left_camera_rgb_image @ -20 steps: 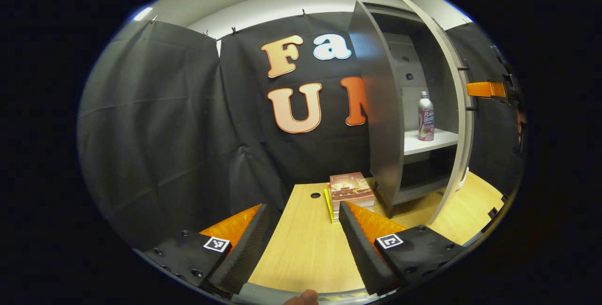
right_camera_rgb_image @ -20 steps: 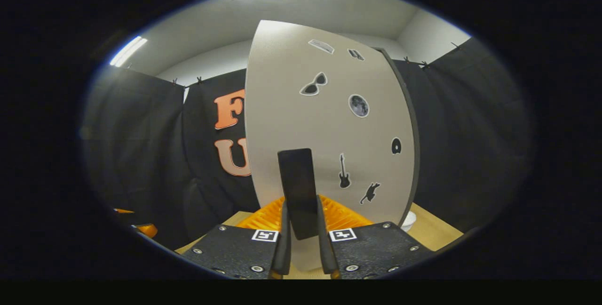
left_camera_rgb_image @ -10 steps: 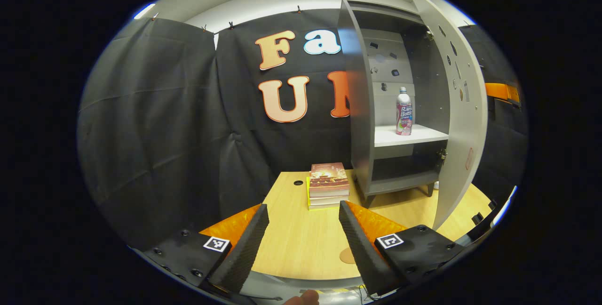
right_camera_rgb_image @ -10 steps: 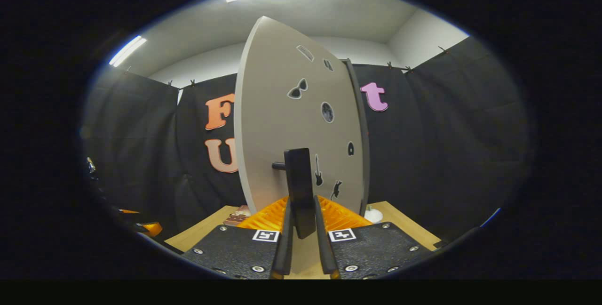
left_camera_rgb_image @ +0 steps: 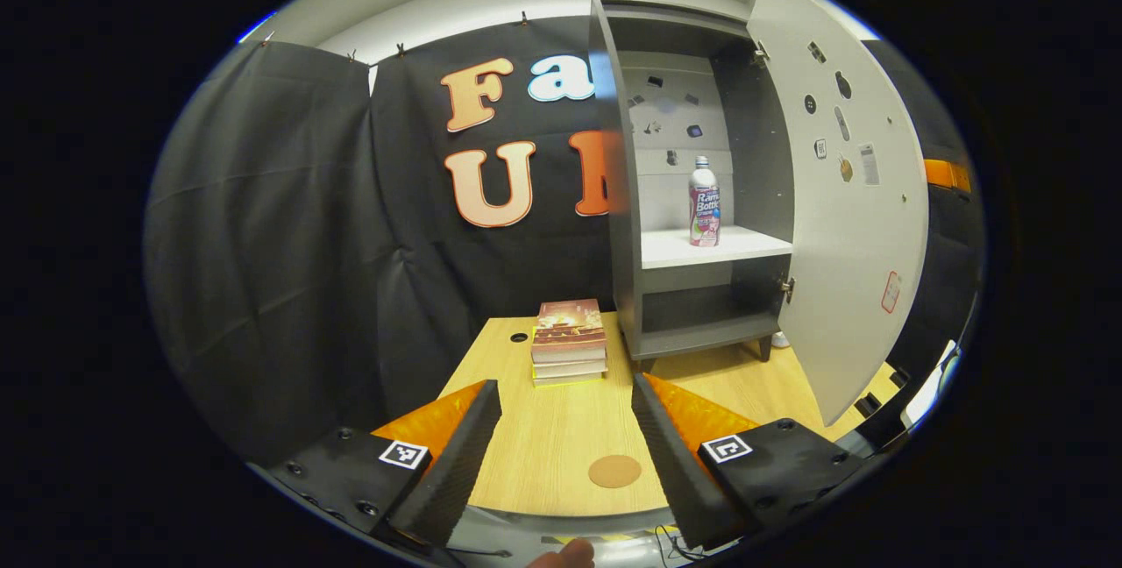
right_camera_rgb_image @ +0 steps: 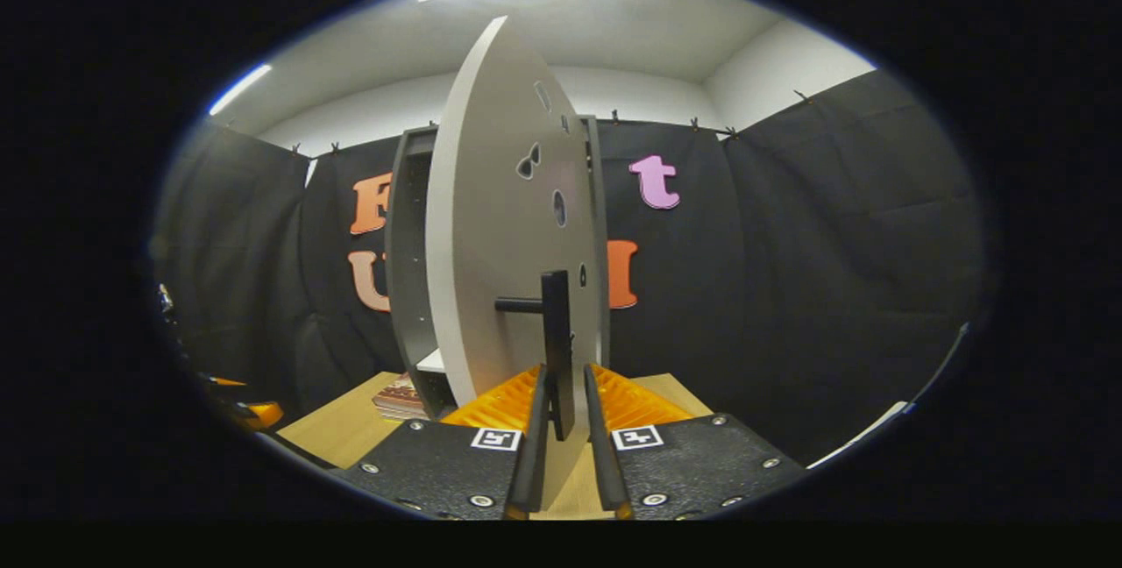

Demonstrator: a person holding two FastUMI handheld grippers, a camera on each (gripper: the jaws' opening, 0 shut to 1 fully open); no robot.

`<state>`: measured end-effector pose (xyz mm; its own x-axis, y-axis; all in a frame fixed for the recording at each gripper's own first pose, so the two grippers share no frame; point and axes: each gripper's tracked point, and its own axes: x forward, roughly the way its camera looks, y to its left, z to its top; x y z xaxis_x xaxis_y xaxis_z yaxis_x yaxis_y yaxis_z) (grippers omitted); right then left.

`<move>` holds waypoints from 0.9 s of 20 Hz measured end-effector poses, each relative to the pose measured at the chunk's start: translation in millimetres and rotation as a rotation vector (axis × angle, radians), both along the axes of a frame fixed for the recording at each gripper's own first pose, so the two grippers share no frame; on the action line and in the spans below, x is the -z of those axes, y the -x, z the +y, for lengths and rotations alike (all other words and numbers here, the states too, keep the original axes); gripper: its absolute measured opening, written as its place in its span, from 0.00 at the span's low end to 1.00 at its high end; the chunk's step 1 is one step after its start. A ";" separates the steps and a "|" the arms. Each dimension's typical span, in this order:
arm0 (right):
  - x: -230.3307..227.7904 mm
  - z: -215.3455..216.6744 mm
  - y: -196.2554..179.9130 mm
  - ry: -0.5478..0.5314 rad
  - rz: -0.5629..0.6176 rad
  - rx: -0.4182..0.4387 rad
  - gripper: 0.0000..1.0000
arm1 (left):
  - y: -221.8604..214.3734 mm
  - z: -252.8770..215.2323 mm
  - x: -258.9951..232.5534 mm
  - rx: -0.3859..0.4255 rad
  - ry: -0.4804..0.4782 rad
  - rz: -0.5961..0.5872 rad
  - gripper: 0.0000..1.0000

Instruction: Open the cabinet door with the right hand, grasp the bottle in the cabinet with the left hand and place it on the coaster, then close the cabinet door with the right hand.

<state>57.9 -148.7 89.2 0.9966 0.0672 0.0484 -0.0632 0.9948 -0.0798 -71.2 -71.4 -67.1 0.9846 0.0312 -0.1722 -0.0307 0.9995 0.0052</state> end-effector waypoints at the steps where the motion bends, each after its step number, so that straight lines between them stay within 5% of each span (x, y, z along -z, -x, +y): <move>1: 0.2 -5.2 -0.3 -0.007 0.002 -0.005 0.24 | -0.5 0.0 -1.9 0.000 -0.002 -0.001 0.98; 6: 1.6 -34.6 -1.6 -0.040 0.000 -0.006 0.28 | -2.0 1.7 -3.4 -0.009 -0.007 0.001 0.98; 7: 2.9 -40.3 -1.2 -0.048 0.004 -0.005 0.19 | -3.6 1.4 -2.4 -0.009 -0.008 0.005 0.98; 8: 3.5 -44.0 -1.5 -0.056 0.004 -0.009 0.28 | -3.5 0.7 -1.0 -0.009 -0.006 0.009 0.98; 10: 2.9 -51.9 -1.7 -0.058 0.001 -0.011 0.28 | -4.0 -1.3 -0.7 -0.006 0.000 0.012 0.95; 11: 1.8 -56.3 -0.6 -0.052 -0.002 -0.009 0.17 | -4.6 -1.8 -1.8 -0.006 -0.001 0.011 0.98; 13: 2.4 -61.1 -2.2 -0.030 0.000 -0.002 0.17 | -6.2 -4.0 -3.4 -0.003 -0.001 0.009 0.95; 14: 2.7 -64.2 -2.3 -0.012 -0.002 0.001 0.28 | -6.5 -4.7 -4.7 -0.002 -0.001 0.005 0.98; 15: 2.5 -69.6 -2.5 0.002 -0.001 0.007 0.17 | -6.8 -5.0 -5.1 -0.002 -0.003 0.005 0.98; 18: 3.7 -79.9 -1.2 -0.002 0.007 0.022 0.17 | -6.1 -6.6 -4.2 -0.001 0.000 0.007 0.98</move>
